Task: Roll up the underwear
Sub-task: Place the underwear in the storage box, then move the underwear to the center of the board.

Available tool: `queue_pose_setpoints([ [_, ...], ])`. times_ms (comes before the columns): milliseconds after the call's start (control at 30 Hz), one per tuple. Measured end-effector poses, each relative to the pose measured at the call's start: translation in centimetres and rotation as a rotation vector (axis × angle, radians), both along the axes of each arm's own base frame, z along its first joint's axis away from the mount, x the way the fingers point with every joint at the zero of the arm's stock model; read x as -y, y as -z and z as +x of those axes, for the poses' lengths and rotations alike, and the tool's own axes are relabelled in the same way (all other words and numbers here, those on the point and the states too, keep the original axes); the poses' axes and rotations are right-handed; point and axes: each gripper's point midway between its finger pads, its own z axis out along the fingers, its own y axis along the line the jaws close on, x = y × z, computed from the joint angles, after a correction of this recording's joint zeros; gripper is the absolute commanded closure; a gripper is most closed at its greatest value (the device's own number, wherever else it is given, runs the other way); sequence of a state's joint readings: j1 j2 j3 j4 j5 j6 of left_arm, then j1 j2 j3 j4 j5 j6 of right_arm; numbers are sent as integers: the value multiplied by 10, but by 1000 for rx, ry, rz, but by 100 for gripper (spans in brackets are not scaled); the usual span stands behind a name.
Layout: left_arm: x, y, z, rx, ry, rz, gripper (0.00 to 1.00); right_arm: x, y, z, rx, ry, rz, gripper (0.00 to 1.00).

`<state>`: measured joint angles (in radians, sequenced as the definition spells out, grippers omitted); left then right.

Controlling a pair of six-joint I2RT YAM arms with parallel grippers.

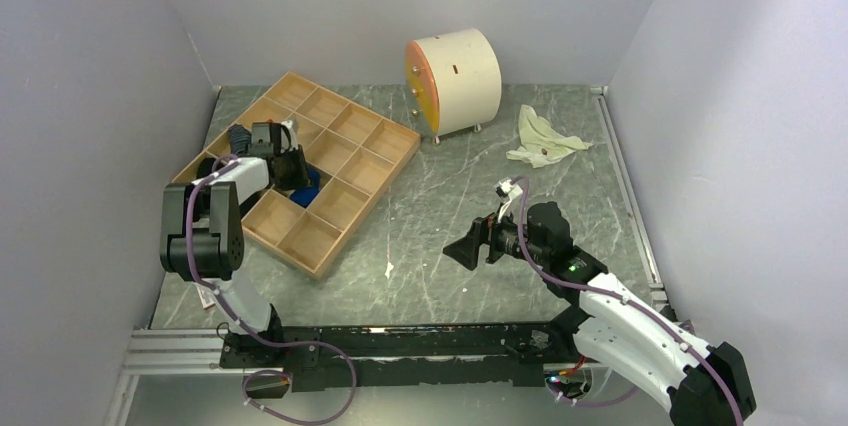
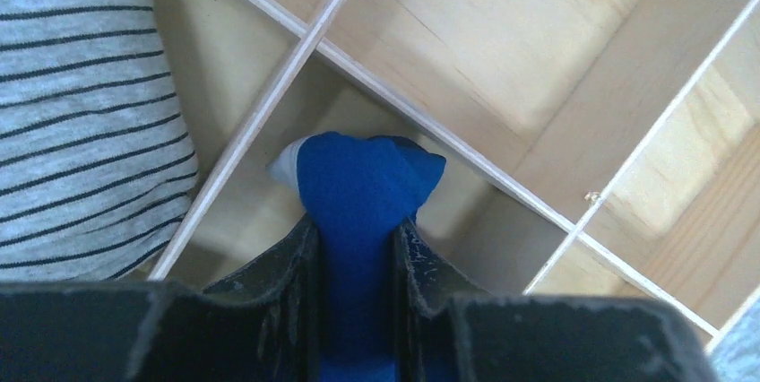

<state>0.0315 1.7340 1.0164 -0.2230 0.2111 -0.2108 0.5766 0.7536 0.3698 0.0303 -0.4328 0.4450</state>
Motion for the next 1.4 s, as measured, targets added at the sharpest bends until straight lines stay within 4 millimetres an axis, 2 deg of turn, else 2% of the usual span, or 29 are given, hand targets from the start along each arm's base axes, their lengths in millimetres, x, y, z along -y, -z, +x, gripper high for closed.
queue_pose_setpoints([
  [100,-1,0,0,-4,-10,38,89,0,0,0,-1,0,-1,0],
  [167,-2,-1,1,-15,-16,52,82,1,0,0,0,3,-2,0],
  [300,-5,0,6,-13,-42,60,54,5,0,5,2,40,-24,0],
  [467,-5,3,4,-5,-68,51,38,15,-12,25,22,138,-83,0],
  [667,-2,-9,3,20,-76,24,6,24,-26,49,54,236,-143,0],
  [900,3,-52,3,110,-68,-4,4,47,-23,81,44,430,-248,0],
  [1033,4,-74,-1,149,-64,-9,4,76,-17,114,21,616,-347,0],
  [1100,8,-92,-4,189,-53,-31,4,104,-11,135,-5,731,-390,2],
  [1200,22,-125,-16,277,-2,-95,4,154,2,164,-70,889,-426,17],
  [1267,39,-152,-26,342,65,-147,4,185,14,181,-123,973,-429,23],
  [1333,60,-170,-36,385,133,-179,4,209,32,198,-184,1030,-422,28],
  [1400,93,-182,-56,416,236,-207,4,217,53,213,-250,1038,-416,26],
])
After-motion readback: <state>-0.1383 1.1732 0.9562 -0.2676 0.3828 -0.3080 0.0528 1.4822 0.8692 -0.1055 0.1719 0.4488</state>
